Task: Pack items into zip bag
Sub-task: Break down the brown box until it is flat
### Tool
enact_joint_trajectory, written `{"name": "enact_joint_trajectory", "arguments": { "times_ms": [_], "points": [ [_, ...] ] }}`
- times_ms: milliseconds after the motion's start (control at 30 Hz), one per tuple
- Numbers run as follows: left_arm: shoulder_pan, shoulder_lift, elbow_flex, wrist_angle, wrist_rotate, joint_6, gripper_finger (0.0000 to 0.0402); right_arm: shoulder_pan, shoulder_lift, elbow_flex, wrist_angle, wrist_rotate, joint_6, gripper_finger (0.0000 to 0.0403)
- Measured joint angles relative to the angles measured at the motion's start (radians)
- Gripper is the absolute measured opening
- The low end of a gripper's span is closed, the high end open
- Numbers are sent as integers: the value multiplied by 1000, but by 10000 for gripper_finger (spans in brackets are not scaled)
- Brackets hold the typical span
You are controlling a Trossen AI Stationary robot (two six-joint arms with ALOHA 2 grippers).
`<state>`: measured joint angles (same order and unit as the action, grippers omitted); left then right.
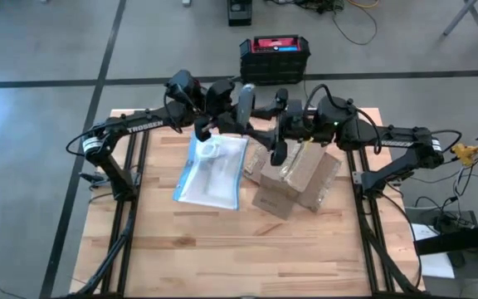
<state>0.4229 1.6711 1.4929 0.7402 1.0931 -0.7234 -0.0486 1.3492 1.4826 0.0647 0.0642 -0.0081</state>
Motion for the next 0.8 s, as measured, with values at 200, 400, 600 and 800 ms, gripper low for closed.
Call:
{"name": "enact_joint_trajectory", "arguments": {
  "times_ms": [200,400,600,800],
  "points": [
    [5,0,0,-126,-96,124,42,-9,0,0,-10,120,-20,200],
    [5,0,0,-189,-112,231,42,-42,0,0,-110,119,97,205],
    [5,0,0,-268,-125,295,42,-48,-2,1,-174,122,172,201],
    [5,-1,-1,-422,-145,416,42,-59,-13,1,-181,122,173,186]
  ]
}}
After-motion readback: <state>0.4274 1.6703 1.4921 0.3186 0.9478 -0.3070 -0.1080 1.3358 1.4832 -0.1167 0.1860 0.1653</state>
